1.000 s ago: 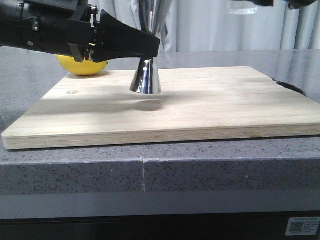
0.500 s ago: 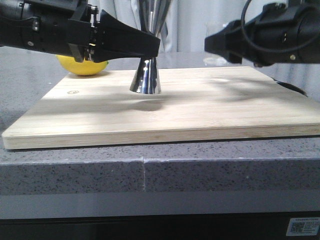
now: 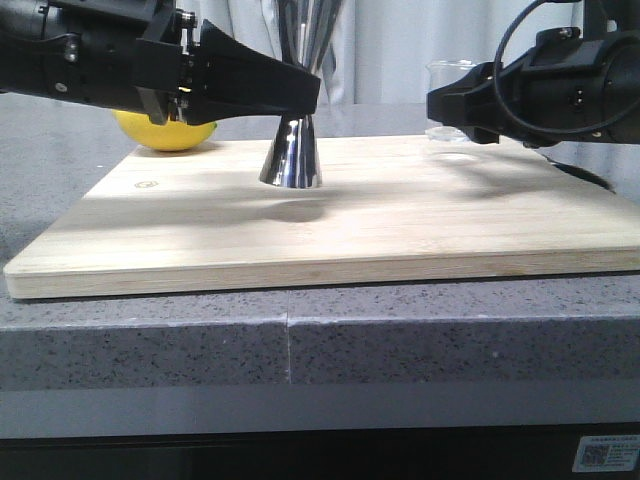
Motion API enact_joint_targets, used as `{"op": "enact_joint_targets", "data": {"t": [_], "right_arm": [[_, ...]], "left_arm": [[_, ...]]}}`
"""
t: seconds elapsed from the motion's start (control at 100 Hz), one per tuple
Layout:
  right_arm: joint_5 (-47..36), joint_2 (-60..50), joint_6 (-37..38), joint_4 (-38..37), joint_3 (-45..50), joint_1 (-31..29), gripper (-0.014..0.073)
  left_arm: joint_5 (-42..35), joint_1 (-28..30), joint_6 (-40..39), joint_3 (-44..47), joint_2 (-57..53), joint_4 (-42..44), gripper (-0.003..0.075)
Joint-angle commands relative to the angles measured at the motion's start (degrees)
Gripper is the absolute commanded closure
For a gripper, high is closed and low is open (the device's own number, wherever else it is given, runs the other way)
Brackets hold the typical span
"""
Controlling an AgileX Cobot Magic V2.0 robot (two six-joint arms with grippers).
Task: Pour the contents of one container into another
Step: 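Lower the glass beaker with the right gripper onto the board's far corner, then set the beaker down on the board and open the right gripper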
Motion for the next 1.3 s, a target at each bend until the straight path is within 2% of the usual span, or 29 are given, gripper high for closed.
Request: {"op": "enact_joint_targets", "data": {"t": [0.0,0.57,1.29], "right_arm": [[-4.71,-1.99,-1.32,0.94,-1.28,-0.72,0.0442],[-7.31,1.27,-2.09,0.94,-1.28,-0.81,0.0442],[-5.45,1.40,-4.55,0.94,-1.28,-0.81,0.0442]], "left_arm": [[6.66,-0.47,0.15,-1.63,-2.44,-3.98,0.0584],[6.66,-0.47,0.15,-1.63,-2.44,-3.98,0.0584],[6.66,-0.47,0.15,-1.63,-2.44,-3.98,0.0584]]}}
